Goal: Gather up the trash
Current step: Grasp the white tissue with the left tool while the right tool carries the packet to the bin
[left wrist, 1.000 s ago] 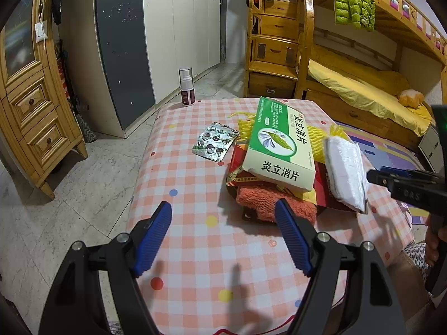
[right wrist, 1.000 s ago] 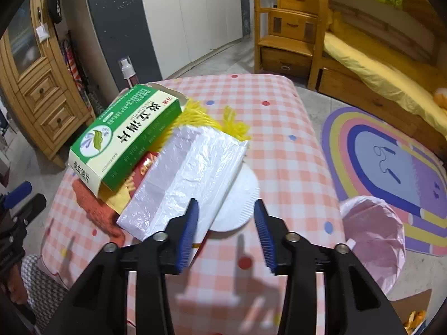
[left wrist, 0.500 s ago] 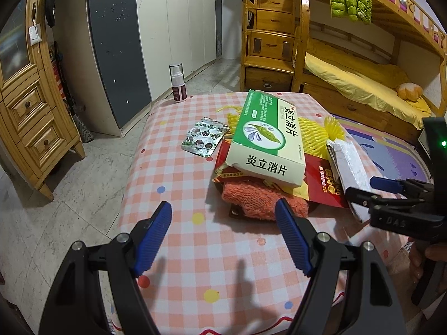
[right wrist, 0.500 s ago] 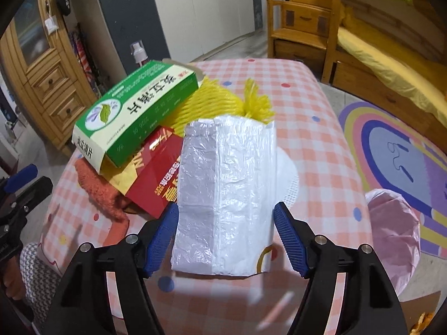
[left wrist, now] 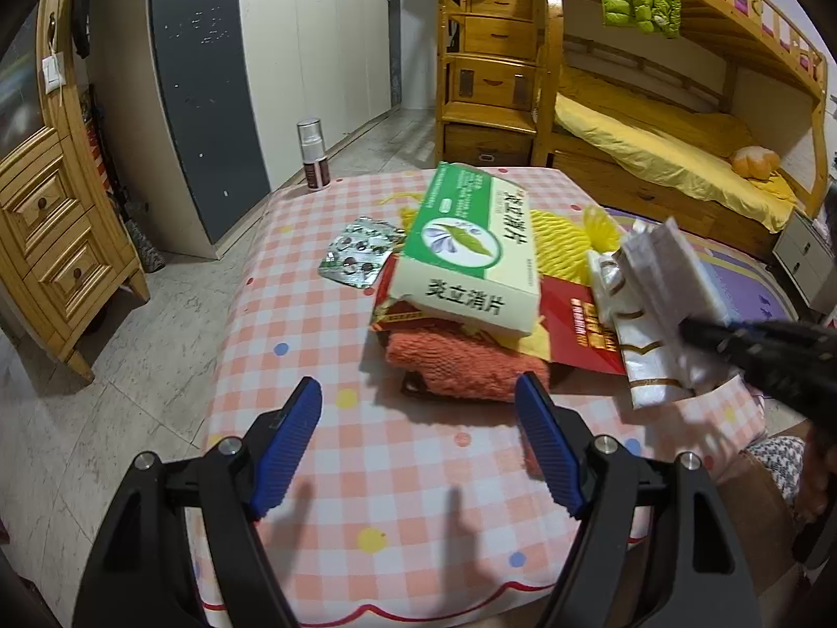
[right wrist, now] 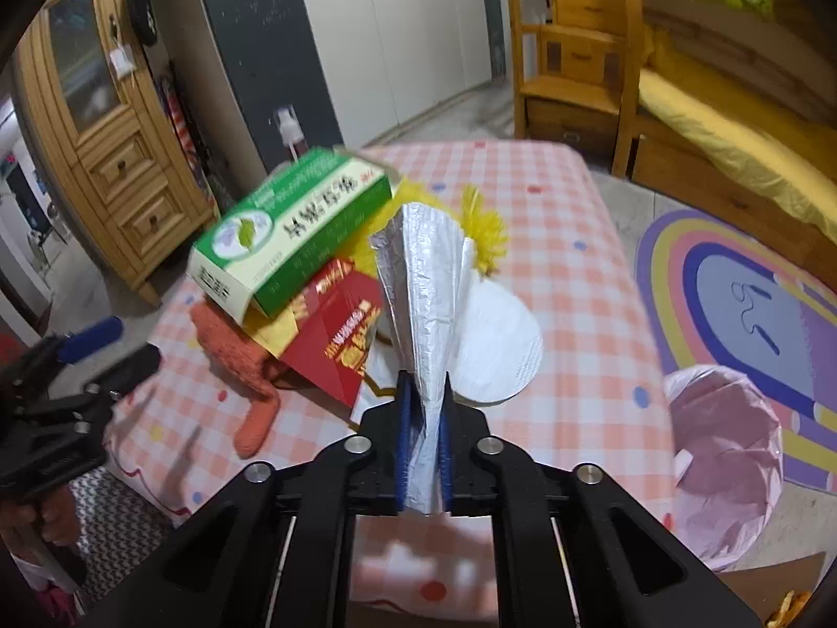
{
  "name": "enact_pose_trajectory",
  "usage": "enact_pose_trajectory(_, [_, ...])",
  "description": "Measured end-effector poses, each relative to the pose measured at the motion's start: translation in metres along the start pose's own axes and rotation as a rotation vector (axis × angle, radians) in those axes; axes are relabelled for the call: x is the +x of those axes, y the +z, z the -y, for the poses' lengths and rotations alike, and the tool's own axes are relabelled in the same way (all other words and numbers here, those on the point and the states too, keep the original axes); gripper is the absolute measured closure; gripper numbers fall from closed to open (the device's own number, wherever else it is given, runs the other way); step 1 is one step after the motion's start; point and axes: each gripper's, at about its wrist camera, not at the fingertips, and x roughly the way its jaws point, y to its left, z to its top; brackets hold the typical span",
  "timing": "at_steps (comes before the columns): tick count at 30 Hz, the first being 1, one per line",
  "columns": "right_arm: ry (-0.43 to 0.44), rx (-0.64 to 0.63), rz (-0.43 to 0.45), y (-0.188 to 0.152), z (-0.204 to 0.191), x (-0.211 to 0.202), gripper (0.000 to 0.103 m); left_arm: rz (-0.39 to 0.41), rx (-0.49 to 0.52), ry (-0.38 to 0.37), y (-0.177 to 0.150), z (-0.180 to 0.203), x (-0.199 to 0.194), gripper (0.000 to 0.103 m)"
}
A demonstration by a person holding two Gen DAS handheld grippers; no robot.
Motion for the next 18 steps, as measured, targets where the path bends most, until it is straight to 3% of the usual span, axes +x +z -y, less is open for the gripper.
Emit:
enact_pose_trajectory(6, [-0.014,0.06,0.107,-0.002,0.018,-0.042,0.1,-0.003,0.032,-0.046,0.003,0.02,0.0,0.029])
enact_pose_trajectory(12, [-0.085,0.104,0.13,-0.007,0.044,-0.056,0.1,-0.011,0.082,-0.13,0.016,0.058,0.013,0.029])
enact_pose_trajectory(18, [-0.082,0.136,0.123,-0.011,0.059,-0.053,0.1,-0.073,0.13,-0.187,0.031,0.097,0.047,0.049])
